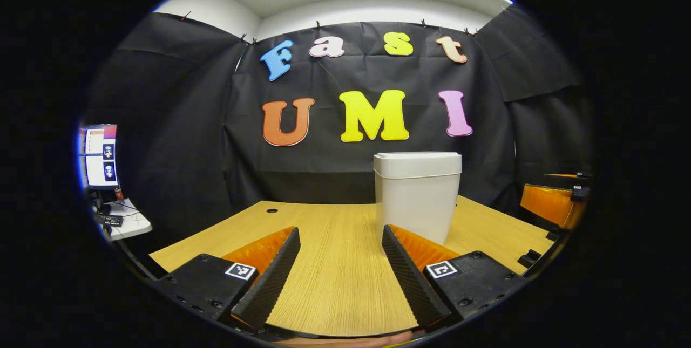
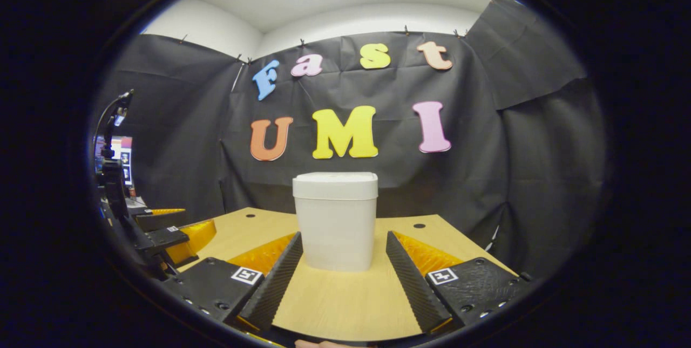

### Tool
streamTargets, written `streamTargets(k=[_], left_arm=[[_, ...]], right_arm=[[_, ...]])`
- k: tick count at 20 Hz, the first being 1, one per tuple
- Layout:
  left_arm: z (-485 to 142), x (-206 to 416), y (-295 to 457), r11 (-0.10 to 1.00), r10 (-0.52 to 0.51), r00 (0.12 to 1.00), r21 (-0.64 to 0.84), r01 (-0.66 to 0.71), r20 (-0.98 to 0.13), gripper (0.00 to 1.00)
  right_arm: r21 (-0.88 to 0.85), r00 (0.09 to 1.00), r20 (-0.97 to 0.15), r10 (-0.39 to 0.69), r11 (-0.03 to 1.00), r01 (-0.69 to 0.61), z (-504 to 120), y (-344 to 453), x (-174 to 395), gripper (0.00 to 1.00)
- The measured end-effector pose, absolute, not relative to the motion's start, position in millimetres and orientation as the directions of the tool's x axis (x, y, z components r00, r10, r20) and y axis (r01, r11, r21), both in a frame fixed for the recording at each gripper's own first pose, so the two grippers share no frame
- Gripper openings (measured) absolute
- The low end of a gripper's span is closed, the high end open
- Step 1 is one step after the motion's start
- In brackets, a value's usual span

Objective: Press the lid of the desktop garbage bin to open it, pick up the crumpled paper on the desktop and throw it into the bin, then pick up the pop can on the desktop and drop it into the bin, and finally close the garbage bin lid.

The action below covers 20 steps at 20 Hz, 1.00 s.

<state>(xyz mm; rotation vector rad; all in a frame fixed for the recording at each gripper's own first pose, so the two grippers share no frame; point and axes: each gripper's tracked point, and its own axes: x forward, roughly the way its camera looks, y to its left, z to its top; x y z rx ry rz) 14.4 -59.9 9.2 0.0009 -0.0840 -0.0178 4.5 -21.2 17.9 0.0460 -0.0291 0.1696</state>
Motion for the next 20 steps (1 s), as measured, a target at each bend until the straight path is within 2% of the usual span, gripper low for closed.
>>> streamTargets(k=[16, 20], left_arm=[[10.3, 12.8, -62.7, 0.999, -0.039, 0.996, 0.015, 0.038, 0.085, 0.98], [2.1, 17.9, -59.6, 0.999, -0.032, 0.998, 0.008, 0.032, 0.056, 0.98]], right_arm=[[0.024, 0.985, 0.042, 0.165, 0.986, -0.166, 17.6, -18.4, 3.6, 0.95], [0.023, 0.987, 0.037, 0.158, 0.987, -0.159, 15.0, -19.0, 6.3, 0.95]])
